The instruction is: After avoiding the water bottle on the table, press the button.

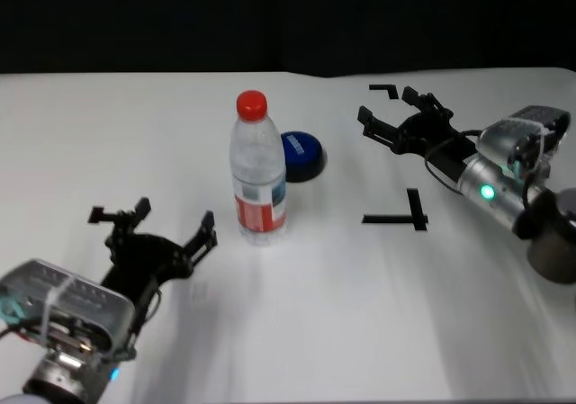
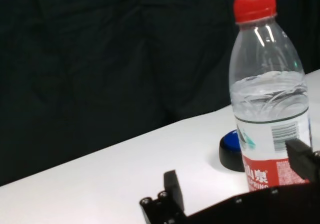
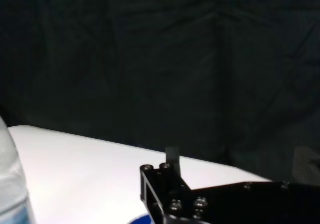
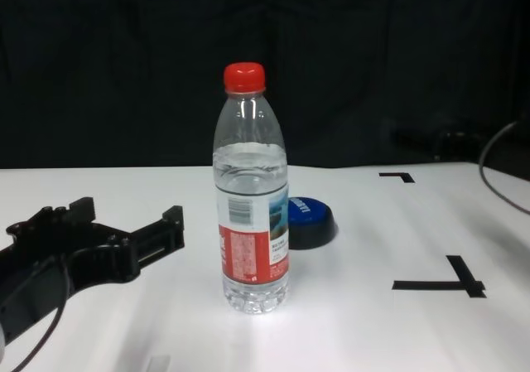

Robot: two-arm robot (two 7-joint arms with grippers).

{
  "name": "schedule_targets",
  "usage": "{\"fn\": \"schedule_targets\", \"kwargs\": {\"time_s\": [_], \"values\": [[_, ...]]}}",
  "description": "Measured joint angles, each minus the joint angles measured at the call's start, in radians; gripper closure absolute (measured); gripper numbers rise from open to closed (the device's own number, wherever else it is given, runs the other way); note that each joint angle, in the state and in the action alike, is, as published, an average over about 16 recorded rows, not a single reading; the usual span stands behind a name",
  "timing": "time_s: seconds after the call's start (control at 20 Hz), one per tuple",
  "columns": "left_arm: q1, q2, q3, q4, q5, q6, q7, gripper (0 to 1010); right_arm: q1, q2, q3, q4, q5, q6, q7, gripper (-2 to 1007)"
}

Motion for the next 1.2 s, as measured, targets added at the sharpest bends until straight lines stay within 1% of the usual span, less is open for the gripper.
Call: {"fn": "schedule_targets", "kwargs": {"time_s": [0.2,0.4,0.9,1.05,1.2], "values": [[0.000,0.000,0.000,0.000,0.000,0.000,0.000,7,-0.031,0.020,-0.002,-0.045,0.022,0.008,0.002,2],[0.000,0.000,0.000,0.000,0.000,0.000,0.000,7,-0.053,0.039,-0.007,-0.078,0.045,0.014,0.016,3],[0.000,0.000,0.000,0.000,0.000,0.000,0.000,7,-0.098,0.083,-0.034,-0.143,0.098,0.022,0.066,3],[0.000,0.000,0.000,0.000,0.000,0.000,0.000,7,-0.116,0.095,-0.042,-0.170,0.111,0.022,0.073,3],[0.000,0.000,0.000,0.000,0.000,0.000,0.000,7,-0.140,0.108,-0.047,-0.203,0.124,0.022,0.072,3]]}}
